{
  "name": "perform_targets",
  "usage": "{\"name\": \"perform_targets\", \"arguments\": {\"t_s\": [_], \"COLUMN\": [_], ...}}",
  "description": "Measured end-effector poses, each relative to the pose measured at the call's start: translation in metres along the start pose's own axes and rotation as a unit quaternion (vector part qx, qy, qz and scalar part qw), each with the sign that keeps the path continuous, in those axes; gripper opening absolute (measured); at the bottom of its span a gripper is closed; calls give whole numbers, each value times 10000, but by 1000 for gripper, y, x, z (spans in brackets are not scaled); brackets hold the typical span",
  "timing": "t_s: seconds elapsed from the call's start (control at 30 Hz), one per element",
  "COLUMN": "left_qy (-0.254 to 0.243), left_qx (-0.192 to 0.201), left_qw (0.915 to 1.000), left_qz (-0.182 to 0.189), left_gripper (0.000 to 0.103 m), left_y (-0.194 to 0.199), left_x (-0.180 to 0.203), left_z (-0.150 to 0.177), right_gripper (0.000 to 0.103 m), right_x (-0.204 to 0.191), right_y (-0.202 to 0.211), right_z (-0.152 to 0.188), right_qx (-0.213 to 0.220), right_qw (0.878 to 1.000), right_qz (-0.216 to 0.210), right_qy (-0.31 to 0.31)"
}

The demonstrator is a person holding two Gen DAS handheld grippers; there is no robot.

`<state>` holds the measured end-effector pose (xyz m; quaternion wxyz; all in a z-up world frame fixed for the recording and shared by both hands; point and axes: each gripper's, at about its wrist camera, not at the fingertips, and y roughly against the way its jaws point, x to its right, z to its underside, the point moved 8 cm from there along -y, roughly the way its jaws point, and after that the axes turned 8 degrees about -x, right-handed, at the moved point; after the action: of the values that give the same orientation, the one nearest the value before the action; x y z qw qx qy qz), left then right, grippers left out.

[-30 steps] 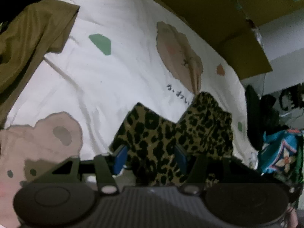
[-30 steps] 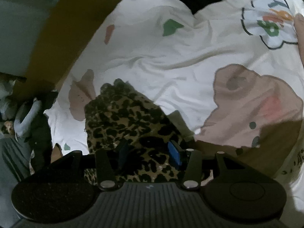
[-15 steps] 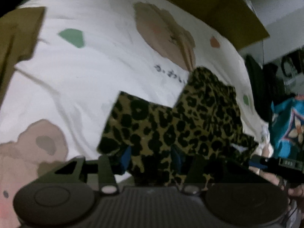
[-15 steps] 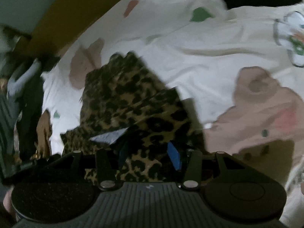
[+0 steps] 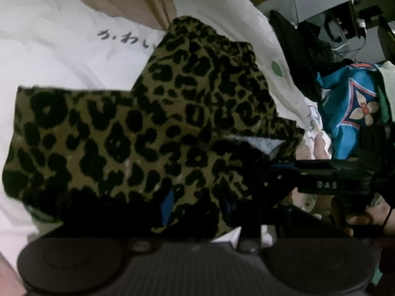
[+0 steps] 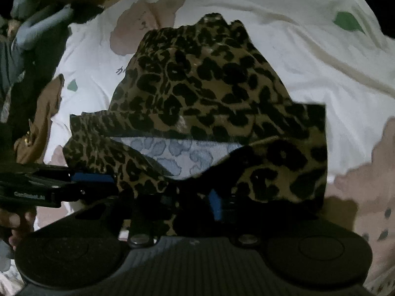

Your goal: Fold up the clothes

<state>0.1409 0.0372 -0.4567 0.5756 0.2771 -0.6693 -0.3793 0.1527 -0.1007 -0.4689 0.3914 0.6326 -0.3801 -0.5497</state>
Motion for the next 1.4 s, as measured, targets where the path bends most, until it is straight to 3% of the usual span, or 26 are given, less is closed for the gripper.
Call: {"name": "perform_targets", "arguments": {"t_s": [0.13, 0.2, 0.43, 0.67, 0.77, 0.9, 0.93, 0.97, 1.07, 1.33, 1.4], "left_qy": [-22, 1, 73, 163, 193, 137, 140, 149, 235, 432, 503], "left_qx": [119, 206, 397, 648, 750, 865, 898, 938, 1071, 1193, 1173], "left_qw": [9999, 9998, 9989, 9970, 9967, 9955, 9950, 9943, 9915, 9845, 9832], "left_qz": [-38, -37, -230, -382, -261, -369, -418, -489, -701, -1211, -1308], "left_gripper": [37, 35, 11, 8, 16, 19, 21, 30, 58, 58, 58], "left_y": [-2, -2, -3, 10, 22, 37, 42, 46, 60, 94, 98], "left_x": [2, 2, -2, -7, -5, -8, -10, -14, -28, -74, -85], "left_z": [-9, -16, -42, -58, -57, -51, -49, -47, -41, -31, -29], "right_gripper": [17, 17, 14, 19, 29, 34, 41, 51, 55, 54, 47], "right_x": [6, 9, 19, 36, 42, 51, 54, 57, 65, 81, 81], "right_y": [2, 2, 5, 32, 43, 57, 60, 63, 67, 66, 65], "right_z": [-12, -17, -32, -36, -31, -24, -23, -22, -21, -20, -22], "right_qx": [96, 142, 265, 649, 757, 915, 962, 998, 1043, 980, 972], "right_qw": [9999, 9998, 9992, 9968, 9966, 9950, 9943, 9938, 9929, 9922, 9925], "right_qz": [67, 83, 148, 202, 217, 376, 424, 447, 525, 758, 739], "right_qy": [-92, -136, -263, -418, -243, -150, -156, -178, -212, -101, -24]}}
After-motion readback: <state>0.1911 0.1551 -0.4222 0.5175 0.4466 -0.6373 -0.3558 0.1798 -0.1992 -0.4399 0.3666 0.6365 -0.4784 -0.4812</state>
